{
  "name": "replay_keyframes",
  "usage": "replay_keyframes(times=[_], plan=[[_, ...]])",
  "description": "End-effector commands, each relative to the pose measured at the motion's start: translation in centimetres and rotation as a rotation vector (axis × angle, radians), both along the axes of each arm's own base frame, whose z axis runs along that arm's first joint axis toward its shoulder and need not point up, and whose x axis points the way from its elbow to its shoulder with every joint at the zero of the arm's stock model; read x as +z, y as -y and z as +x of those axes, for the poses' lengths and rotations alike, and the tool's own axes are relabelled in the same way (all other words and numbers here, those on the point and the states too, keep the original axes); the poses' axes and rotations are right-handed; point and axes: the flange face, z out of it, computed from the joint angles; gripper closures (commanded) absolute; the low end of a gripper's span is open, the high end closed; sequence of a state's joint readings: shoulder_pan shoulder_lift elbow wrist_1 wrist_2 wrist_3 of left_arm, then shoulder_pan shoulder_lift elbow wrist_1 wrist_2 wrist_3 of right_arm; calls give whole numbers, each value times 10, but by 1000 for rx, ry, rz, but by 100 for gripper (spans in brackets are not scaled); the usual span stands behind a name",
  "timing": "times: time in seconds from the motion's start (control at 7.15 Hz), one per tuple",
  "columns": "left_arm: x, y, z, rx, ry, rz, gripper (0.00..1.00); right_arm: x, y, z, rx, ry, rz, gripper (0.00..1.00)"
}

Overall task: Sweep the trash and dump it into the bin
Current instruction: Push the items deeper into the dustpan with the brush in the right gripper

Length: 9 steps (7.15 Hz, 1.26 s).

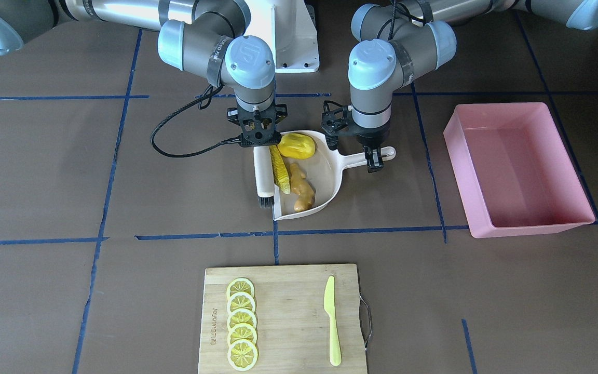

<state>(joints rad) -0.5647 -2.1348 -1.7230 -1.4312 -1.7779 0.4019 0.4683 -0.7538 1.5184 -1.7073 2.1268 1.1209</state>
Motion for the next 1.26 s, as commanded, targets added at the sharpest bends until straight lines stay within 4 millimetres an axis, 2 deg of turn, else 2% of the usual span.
replay_keyframes(times=[0.0, 0.14, 0.28, 0.42, 0.7, 0.84, 0.98, 1.12], plan=[[-2, 0, 0, -10, -4, -5, 100, -12, 10, -19, 32, 68, 5, 100], [-5, 0, 2, -13, -9, -6, 100, -18, 11, -19, 35, 76, 7, 100], [-4, -2, 4, -9, -6, -8, 100, -35, 15, -21, 41, 91, 13, 100], [-5, -3, 6, -8, -8, -8, 100, -46, 28, -14, 61, 102, 16, 100], [-3, -2, 7, -8, -4, -11, 100, -47, 46, 0, 85, 105, 15, 100], [-2, -2, 8, -8, -2, -13, 100, -44, 58, 11, 87, 109, -8, 100], [0, -1, 8, -8, 1, -15, 100, -33, 66, 32, 82, 111, -55, 100], [1, -1, 8, -8, 1, -15, 100, -26, 57, 59, 82, 85, -77, 100]])
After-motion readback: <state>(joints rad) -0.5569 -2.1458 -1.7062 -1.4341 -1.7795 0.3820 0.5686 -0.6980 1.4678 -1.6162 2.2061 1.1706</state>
